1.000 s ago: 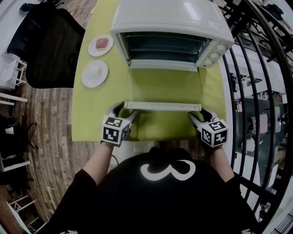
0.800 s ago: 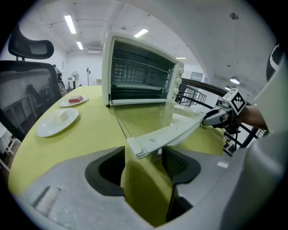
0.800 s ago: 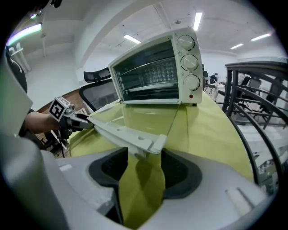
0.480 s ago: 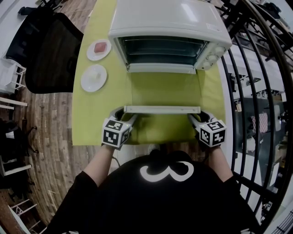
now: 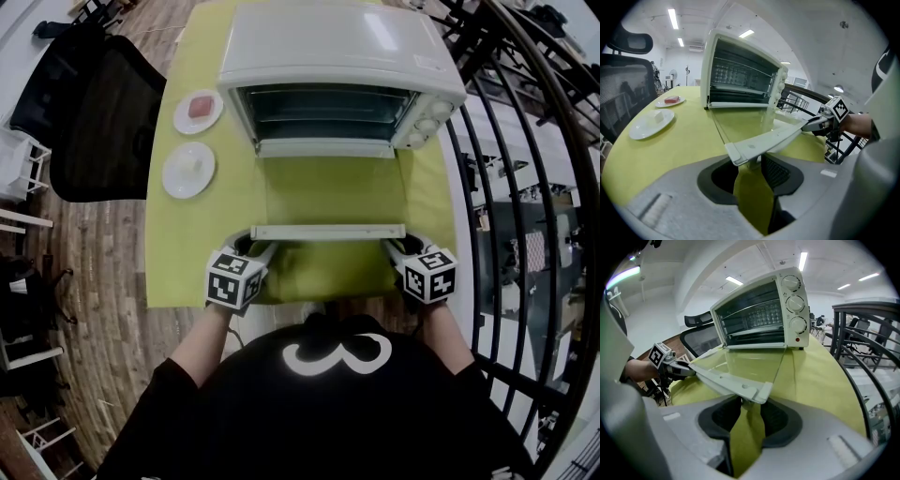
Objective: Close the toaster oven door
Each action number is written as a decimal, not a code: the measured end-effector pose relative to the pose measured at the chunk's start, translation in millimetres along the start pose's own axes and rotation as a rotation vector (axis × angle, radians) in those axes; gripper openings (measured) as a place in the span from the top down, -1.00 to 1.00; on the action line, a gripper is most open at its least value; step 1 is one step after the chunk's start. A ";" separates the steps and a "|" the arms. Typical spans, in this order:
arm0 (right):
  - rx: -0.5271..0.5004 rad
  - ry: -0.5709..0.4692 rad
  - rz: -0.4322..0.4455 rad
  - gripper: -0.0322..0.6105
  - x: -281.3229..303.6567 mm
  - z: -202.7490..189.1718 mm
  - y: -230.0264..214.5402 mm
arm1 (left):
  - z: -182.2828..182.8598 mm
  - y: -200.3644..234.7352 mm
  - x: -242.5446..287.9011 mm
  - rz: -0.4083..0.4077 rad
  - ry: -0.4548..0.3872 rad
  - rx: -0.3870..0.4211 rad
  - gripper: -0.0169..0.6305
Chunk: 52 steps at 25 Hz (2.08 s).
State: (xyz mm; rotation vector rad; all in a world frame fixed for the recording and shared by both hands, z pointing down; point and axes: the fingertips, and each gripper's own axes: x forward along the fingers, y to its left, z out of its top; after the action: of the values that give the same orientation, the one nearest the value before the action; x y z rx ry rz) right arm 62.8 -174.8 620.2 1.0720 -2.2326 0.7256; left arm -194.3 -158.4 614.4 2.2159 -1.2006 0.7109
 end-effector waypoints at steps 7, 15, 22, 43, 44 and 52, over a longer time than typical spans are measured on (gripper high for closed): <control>0.006 0.005 -0.001 0.51 -2.4 1.8 1.3 | 1.6 -0.5 -2.8 -0.009 -0.004 -0.017 0.46; 0.010 -0.015 0.002 0.53 -9.8 10.4 3.4 | 10.1 -2.6 -9.3 -0.008 -0.009 -0.031 0.47; -0.024 -0.049 -0.007 0.57 -24.8 24.8 9.7 | 28.1 -6.0 -21.6 -0.024 -0.048 -0.040 0.48; 0.025 -0.157 0.062 0.57 -61.5 74.0 16.6 | 85.2 -7.5 -51.9 0.009 -0.133 -0.036 0.50; 0.027 -0.161 0.064 0.57 -63.6 77.1 17.1 | 88.6 -7.6 -53.5 0.009 -0.139 -0.037 0.50; 0.017 -0.193 0.076 0.57 -73.2 99.0 17.1 | 112.0 -6.2 -59.9 0.016 -0.174 -0.050 0.50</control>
State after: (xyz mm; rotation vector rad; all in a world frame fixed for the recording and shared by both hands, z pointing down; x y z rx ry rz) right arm 63.3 -194.3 497.5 1.1124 -2.4459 0.6989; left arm -194.8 -193.5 492.2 2.2668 -1.3061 0.4965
